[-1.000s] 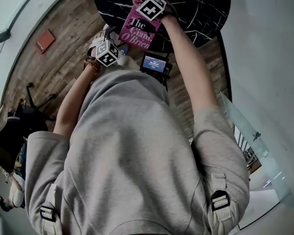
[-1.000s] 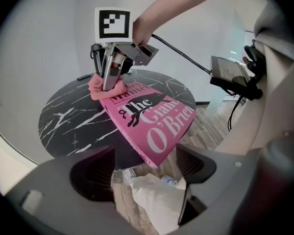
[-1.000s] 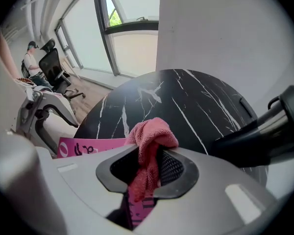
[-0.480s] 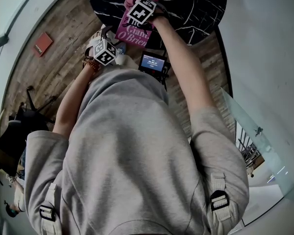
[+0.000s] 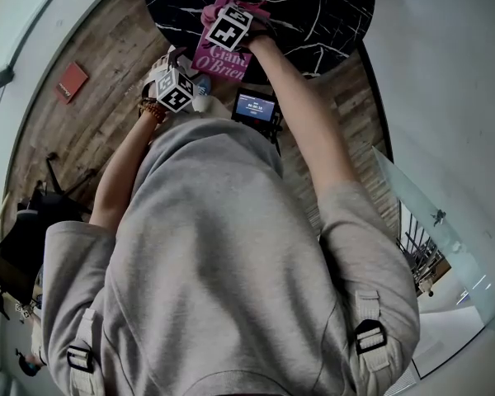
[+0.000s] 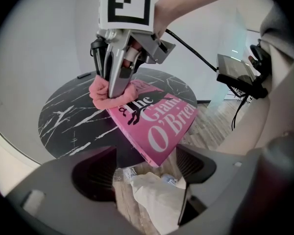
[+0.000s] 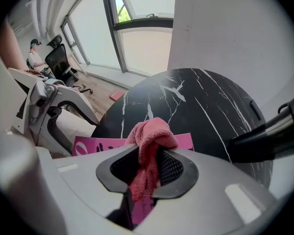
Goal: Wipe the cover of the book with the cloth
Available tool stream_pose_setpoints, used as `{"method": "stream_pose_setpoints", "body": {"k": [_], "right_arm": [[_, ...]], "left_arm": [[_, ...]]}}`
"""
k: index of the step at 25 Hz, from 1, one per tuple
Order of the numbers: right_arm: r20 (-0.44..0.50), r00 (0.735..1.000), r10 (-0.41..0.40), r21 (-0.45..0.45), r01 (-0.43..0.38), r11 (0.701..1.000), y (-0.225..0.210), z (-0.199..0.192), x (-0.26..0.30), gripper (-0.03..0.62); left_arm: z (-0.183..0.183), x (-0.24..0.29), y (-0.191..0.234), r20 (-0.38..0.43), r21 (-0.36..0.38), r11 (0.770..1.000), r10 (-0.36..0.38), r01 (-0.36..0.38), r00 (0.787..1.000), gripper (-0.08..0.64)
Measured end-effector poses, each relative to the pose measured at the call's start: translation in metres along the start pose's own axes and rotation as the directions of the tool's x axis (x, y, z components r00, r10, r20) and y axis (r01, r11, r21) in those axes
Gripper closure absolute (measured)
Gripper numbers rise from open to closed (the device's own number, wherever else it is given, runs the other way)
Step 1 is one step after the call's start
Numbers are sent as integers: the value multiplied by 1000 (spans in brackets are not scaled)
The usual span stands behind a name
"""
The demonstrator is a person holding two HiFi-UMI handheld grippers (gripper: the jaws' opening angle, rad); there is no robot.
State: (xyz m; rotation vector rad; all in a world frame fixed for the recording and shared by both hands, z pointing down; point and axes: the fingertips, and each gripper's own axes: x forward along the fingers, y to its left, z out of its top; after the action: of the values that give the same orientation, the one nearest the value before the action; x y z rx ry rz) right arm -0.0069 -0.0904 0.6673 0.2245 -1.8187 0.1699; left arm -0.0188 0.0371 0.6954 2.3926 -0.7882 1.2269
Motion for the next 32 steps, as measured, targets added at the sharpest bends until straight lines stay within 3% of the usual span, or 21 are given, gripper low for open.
{"method": "stream_pose_setpoints", "body": {"k": [14, 32], "right_arm": [[2, 999, 33, -38, -33, 999, 32, -1, 0, 489], [-1, 989, 147, -131, -146, 981, 102, -8, -4, 489]], "left_arm": [[0, -1, 2, 6, -7, 1000, 19, -18, 1000, 187], [-1, -1, -1, -7, -32, 999, 22, -22, 1000, 187]]}}
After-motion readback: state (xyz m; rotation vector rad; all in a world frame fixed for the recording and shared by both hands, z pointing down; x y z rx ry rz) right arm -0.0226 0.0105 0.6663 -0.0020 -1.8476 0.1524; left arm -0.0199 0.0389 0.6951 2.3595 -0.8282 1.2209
